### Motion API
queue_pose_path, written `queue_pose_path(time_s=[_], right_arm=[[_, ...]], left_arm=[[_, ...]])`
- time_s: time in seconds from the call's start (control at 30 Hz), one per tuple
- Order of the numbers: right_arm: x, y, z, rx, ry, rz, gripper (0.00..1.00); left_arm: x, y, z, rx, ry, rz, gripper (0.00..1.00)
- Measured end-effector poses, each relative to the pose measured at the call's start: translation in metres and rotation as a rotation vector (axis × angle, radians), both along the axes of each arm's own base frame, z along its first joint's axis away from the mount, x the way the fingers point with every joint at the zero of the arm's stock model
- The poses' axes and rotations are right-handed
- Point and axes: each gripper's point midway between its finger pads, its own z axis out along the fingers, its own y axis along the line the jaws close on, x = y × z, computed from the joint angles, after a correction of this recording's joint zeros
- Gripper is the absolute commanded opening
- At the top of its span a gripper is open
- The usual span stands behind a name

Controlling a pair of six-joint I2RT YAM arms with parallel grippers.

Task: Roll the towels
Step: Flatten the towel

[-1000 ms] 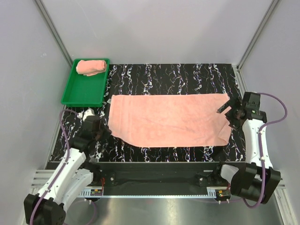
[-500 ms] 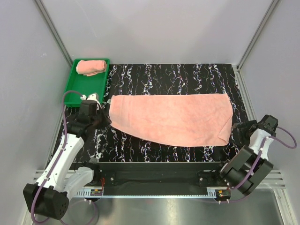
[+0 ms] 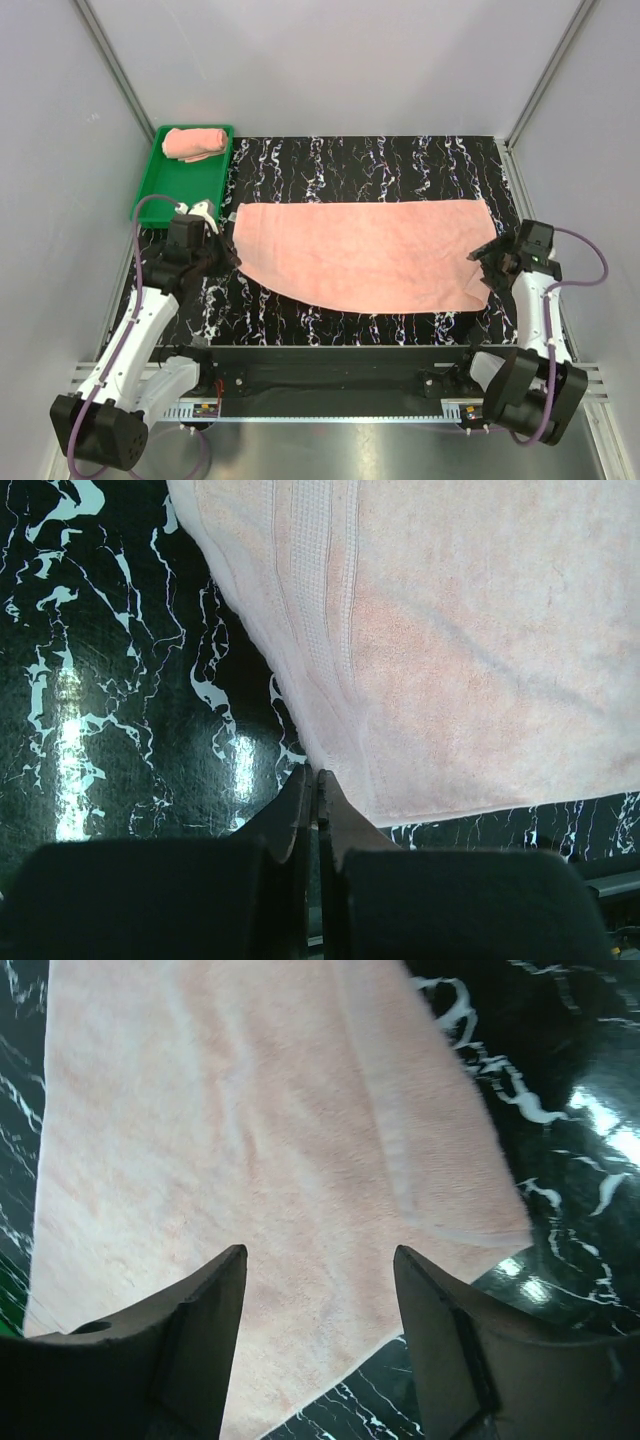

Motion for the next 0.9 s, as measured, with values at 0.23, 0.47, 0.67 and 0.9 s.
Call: queue_pose_path(time_s=[0.23,0.47,0.67,0.9], right_arm=[[0.006,0.025,-0.033,0.047,0.153,0.095,0.81],[-0.001,0.021,-0.053,0.044,0.247,0.086,0.89],[-0.008,0.013,-0.075,0.025,0.346,0.071,0.92],[-0.008,-0.021,-0.062,-0.084,0.342,-0.035,0.93]], left_arm=[[-0.001,0.0,0.001,-0.002,-0.003,-0.003,0.0],[-0.001,0.0,0.001,-0.001,-0.003,-0.002,0.0],[-0.001,0.001,0.001,0.004,-0.002,0.003,0.0],[-0.001,0.003,-0.001,0.014,0.002,0.012,0.0]])
